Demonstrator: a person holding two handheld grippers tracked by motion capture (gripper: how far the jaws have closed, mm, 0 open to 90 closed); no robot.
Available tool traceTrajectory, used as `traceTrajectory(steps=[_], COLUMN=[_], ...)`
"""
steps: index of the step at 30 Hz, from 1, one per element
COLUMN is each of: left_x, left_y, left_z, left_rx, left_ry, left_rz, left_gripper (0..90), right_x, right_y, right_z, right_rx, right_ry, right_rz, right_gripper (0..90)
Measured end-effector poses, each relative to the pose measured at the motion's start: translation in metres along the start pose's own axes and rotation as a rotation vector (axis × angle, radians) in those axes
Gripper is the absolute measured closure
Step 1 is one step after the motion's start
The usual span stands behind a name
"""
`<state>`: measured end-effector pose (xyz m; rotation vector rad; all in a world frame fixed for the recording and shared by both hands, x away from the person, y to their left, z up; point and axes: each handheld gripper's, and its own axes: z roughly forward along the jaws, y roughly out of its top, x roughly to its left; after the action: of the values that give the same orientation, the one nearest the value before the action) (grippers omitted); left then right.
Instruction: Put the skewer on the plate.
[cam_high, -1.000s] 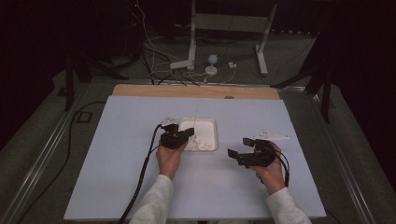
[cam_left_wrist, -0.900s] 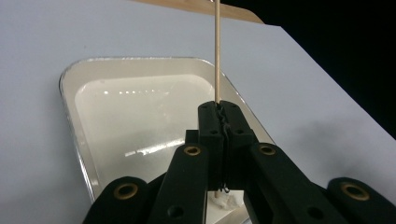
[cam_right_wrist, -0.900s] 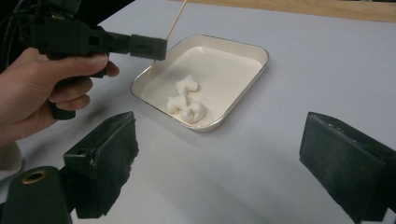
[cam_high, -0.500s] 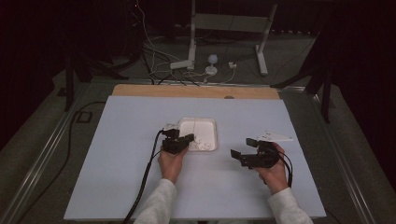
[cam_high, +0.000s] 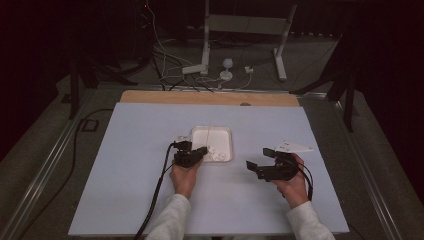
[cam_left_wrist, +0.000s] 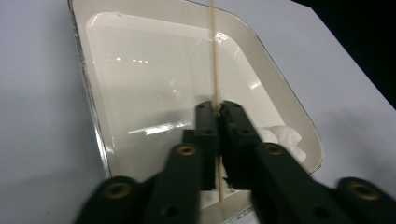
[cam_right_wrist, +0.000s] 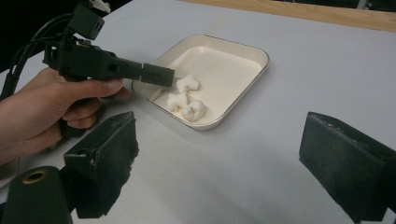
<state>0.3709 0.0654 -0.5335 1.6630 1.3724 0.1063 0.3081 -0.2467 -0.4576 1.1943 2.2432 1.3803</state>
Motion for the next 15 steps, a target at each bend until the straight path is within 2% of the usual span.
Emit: traceTrajectory(steps=[3, 7, 12, 15], left_x=[0.000, -0.001, -0.002, -0.003], left_y=[0.001, 0.003, 0.008, 0.013], left_z=[-0.001, -0.005, -0.016, -0.026], left_rx=[-0.002, -0.028, -0.072, -0.087], left_ry=[0.001, -0.011, -0.055, -0.063], left_rz=[0.004, 0.014, 0.013, 0.032], left_gripper=[77.3, 64.8, 46.8, 37.5], right_x=[0.000, 0.001, 0.002, 0.003], right_y=[0.000, 0.000, 0.000, 0.000], right_z=[0.000, 0.000, -0.001, -0.002], right_rx=[0.000, -0.001, -0.002, -0.004], right_ry=[0.001, 0.001, 0.005, 0.009], right_rz=[-0.001, 0.000, -0.003, -0.008], right_gripper=[11.2, 11.2, 11.2, 11.2])
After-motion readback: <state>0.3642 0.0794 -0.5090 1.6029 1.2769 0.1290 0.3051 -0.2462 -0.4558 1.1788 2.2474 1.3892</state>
